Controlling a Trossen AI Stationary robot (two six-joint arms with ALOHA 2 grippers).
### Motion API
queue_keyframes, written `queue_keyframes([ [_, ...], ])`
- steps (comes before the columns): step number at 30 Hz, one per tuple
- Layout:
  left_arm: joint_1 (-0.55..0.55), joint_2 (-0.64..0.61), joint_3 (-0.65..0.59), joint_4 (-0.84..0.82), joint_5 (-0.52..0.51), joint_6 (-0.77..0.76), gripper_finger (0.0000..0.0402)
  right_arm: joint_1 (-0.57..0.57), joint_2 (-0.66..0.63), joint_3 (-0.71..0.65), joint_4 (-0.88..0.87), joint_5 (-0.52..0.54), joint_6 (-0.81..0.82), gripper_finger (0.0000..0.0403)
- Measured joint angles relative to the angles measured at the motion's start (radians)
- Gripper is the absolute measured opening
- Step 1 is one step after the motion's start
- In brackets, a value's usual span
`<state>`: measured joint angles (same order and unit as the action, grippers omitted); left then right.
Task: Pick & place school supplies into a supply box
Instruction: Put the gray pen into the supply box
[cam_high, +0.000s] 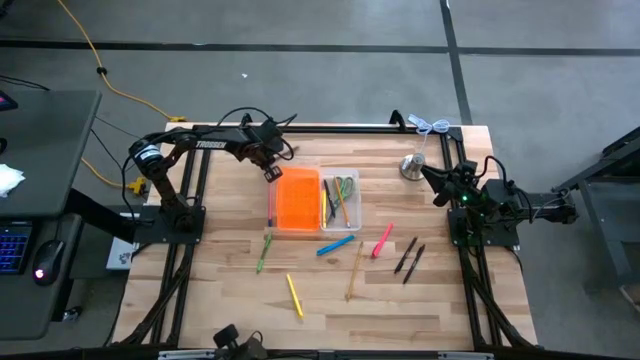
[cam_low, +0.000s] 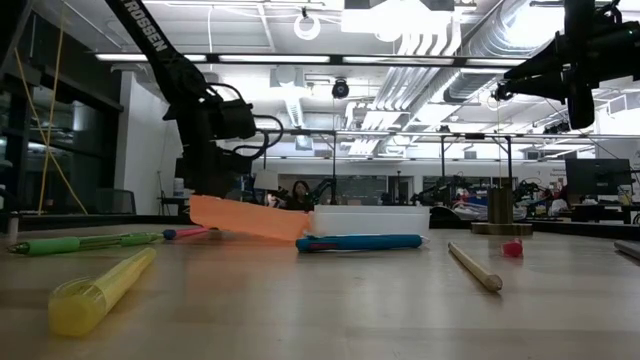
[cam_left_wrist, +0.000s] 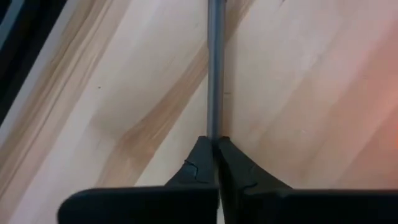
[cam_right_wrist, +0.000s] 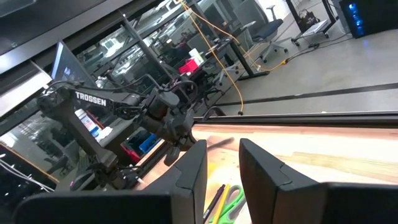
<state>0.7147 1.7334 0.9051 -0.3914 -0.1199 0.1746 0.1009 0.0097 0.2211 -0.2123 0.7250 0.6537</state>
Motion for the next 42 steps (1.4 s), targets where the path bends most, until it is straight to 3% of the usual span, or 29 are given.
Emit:
queue_keyframes([
  [5, 0.001, -0.038, -0.002, -0.039, -0.010, -0.023, 0.0010, 0.000, 0.000, 0.000, 0.000, 0.000, 0.000, 0.0071],
  [13, 0.002, -0.140, -0.006, -0.166, -0.069, -0.042, 0.0017, 0.000, 0.000, 0.000, 0.000, -0.002, 0.000, 0.0071],
  [25, -0.001, -0.350, -0.004, -0.333, -0.032, -0.152, 0.0021, 0.000, 0.000, 0.000, 0.000, -0.035, 0.001, 0.0071],
  [31, -0.001, -0.506, -0.002, -0.350, 0.138, -0.231, 0.0010, 0.000, 0.000, 0.000, 0.000, -0.037, 0.003, 0.0071],
  [42, -0.002, -0.734, -0.002, -0.290, 0.551, -0.478, 0.0015, 0.000, 0.000, 0.000, 0.000, -0.052, 0.003, 0.0071],
])
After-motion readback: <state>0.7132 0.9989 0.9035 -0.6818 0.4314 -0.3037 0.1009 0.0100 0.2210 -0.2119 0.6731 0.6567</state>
